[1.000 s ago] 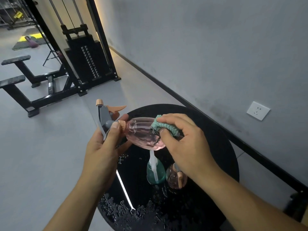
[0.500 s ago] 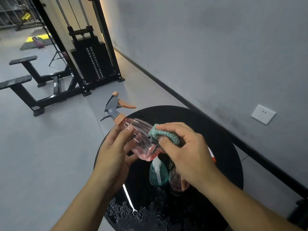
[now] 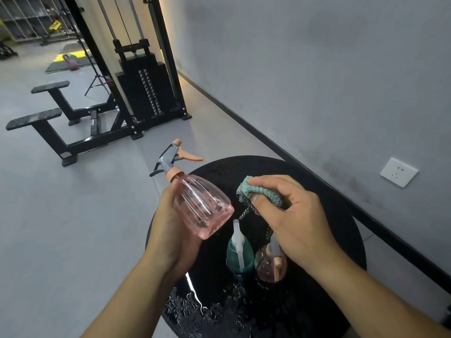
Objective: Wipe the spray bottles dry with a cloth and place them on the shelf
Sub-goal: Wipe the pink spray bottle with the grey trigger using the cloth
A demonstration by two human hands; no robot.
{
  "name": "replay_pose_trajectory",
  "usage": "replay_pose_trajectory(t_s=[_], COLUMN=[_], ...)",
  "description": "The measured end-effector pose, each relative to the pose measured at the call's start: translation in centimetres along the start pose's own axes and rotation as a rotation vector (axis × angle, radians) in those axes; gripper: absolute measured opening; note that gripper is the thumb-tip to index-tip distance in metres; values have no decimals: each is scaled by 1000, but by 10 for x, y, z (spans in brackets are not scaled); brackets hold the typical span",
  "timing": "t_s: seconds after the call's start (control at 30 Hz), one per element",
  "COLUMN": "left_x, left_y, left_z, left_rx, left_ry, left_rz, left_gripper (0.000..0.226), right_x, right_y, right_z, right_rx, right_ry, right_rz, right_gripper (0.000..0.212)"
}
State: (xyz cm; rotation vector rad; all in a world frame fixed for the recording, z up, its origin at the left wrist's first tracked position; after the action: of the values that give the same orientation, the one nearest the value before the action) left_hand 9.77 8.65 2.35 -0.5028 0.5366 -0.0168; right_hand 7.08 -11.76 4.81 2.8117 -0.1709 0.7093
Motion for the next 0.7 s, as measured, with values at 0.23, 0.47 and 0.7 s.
replay_pose_trajectory(t_s=[0.23, 0.47, 0.7], left_x=[4, 6, 6], left_y=[5, 6, 8], left_z=[-2, 0, -2], left_rx=[142, 187, 264], left_ry=[-40, -88, -45], left_rz=[-81, -99, -37], left_gripper=[75, 69, 70], right_x=[2, 2, 5], right_y=[2, 3, 6], right_z=[1, 0, 3], right_rx=[3, -10, -58], right_ry=[21, 36, 15], right_rz=[30, 36, 97], right_gripper=[28, 30, 27])
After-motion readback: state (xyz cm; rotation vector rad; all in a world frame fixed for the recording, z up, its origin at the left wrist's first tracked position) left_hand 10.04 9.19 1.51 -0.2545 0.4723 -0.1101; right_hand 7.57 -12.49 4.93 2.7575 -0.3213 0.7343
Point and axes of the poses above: each hand's wrist, its own x-axis towards the middle knuckle, its own y-axis out of the back of the hand, z = x × y, the point moved 3 cm from there along x, towards the middle knuckle, and after that the axes turned 13 degrees about y, right-handed, at the moved point
